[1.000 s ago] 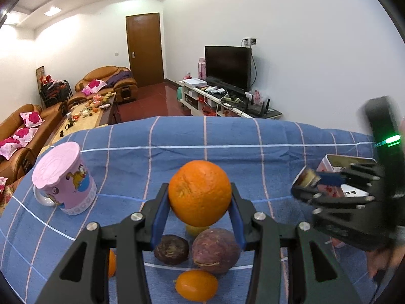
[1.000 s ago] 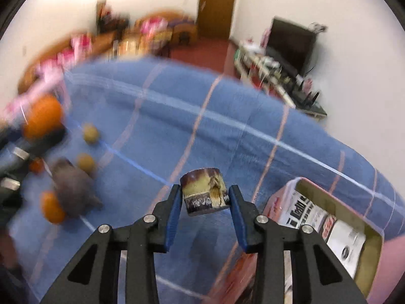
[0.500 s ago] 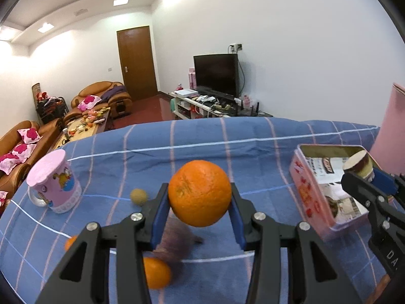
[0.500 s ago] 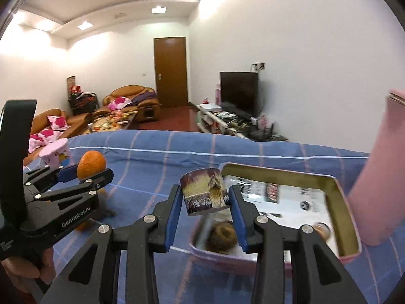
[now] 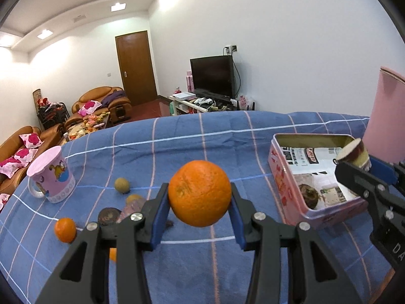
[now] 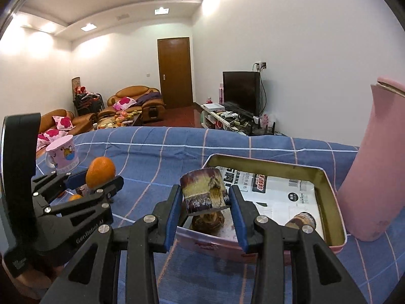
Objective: Organize fruits
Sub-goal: 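Carry the orange and cake roll over the tin and release both inside, then move both open tools back toward the remaining fruits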
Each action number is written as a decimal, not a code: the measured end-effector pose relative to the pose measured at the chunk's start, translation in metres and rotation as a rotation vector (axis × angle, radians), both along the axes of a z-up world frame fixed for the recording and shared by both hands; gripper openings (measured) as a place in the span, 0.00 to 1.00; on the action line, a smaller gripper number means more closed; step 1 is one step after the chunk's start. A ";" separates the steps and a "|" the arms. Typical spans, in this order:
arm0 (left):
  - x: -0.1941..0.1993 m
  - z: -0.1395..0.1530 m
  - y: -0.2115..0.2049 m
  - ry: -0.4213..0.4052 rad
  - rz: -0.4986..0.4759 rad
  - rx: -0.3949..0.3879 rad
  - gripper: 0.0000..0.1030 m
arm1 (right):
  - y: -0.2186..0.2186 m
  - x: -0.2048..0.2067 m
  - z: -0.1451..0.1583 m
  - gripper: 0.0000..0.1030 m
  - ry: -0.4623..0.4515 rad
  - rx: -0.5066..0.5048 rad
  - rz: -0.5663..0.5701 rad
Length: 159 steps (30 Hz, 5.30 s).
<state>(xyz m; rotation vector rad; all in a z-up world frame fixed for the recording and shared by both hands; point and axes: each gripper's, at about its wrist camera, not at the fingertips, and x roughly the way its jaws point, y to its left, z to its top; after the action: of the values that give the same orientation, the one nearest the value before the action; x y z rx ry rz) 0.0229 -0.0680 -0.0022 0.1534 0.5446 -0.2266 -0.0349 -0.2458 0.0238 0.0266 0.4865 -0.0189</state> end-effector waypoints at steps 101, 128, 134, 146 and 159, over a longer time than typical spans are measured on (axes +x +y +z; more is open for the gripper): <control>-0.017 0.006 -0.097 -0.071 0.019 0.015 1.00 | -0.110 -0.014 0.004 0.79 -0.182 -0.017 -0.235; -0.036 0.002 -0.032 -0.061 0.021 0.011 1.00 | -0.057 -0.038 0.002 0.79 -0.148 0.064 -0.255; -0.030 0.000 -0.004 -0.047 0.042 0.008 1.00 | -0.033 -0.027 -0.003 0.79 -0.115 0.113 -0.217; -0.003 -0.005 0.070 -0.004 0.147 0.003 1.00 | 0.035 0.005 -0.012 0.79 -0.054 0.130 -0.098; 0.028 -0.014 0.137 0.044 0.221 0.081 1.00 | 0.100 0.037 -0.028 0.79 0.087 0.203 0.022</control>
<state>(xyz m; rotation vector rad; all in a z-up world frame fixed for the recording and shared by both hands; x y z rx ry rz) 0.0507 0.0690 -0.0164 0.1657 0.6098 0.0067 0.0024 -0.1456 -0.0038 0.2206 0.5744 0.0512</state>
